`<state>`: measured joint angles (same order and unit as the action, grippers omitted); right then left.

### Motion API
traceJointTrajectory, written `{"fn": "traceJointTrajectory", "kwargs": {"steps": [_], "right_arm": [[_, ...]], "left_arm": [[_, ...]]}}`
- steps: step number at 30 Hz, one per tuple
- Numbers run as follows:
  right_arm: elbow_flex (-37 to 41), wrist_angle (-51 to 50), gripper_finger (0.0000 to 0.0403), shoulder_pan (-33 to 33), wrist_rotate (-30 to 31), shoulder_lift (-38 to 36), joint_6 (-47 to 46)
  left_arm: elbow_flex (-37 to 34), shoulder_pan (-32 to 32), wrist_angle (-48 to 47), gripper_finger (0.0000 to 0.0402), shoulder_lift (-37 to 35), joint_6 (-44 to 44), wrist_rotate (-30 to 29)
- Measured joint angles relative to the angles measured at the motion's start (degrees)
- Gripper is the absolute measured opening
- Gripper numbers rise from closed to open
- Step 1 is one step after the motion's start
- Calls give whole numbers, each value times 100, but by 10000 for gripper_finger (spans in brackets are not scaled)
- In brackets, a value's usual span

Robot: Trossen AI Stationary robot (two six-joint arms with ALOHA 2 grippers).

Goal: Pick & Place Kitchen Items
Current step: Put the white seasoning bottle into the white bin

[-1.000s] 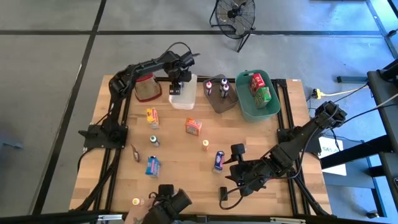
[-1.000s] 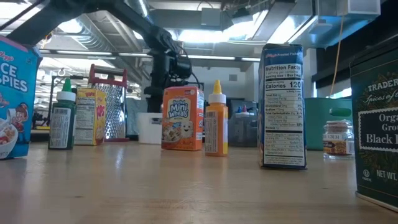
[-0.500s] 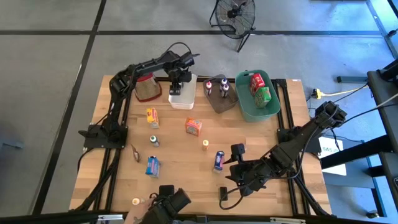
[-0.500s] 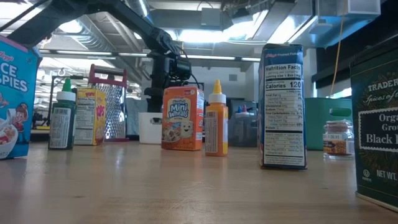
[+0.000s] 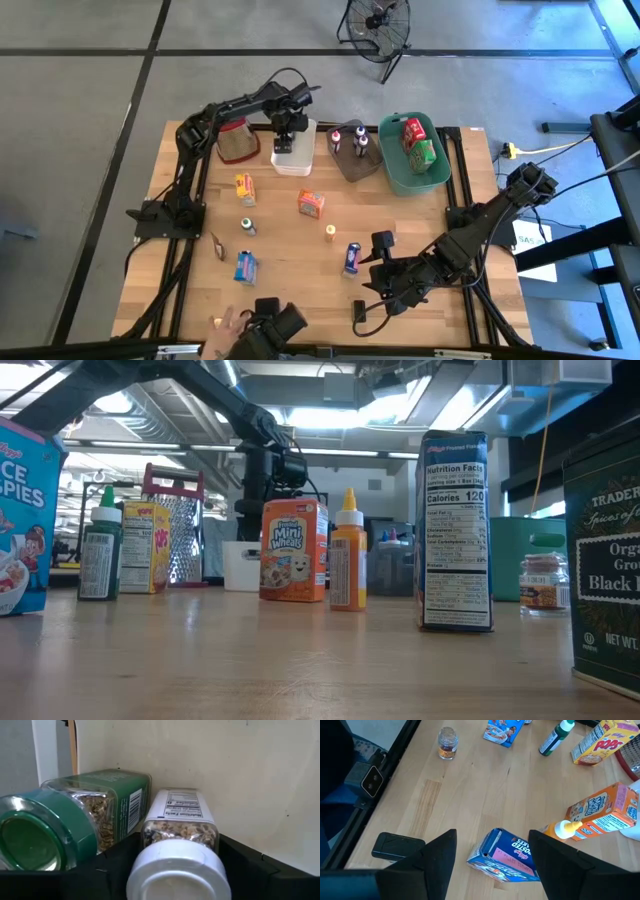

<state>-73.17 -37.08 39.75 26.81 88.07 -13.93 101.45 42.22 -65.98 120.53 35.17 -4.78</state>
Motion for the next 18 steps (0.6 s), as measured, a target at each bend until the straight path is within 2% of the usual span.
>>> {"fn": "traceJointTrajectory", "kwargs": {"steps": [7,11,15,18], "right_arm": [[0,0,250,-1,1,0,0],[0,0,250,0,2,0,0],[0,0,250,-1,4,0,0],[2,0,250,-2,7,0,2]], "left_arm": [[2,-36,-101,262,0,-4,-375],[7,-122,-220,262,0,335,-574],[7,-175,-188,262,0,328,-991],[7,-177,-186,261,-25,307,-1083]]}}
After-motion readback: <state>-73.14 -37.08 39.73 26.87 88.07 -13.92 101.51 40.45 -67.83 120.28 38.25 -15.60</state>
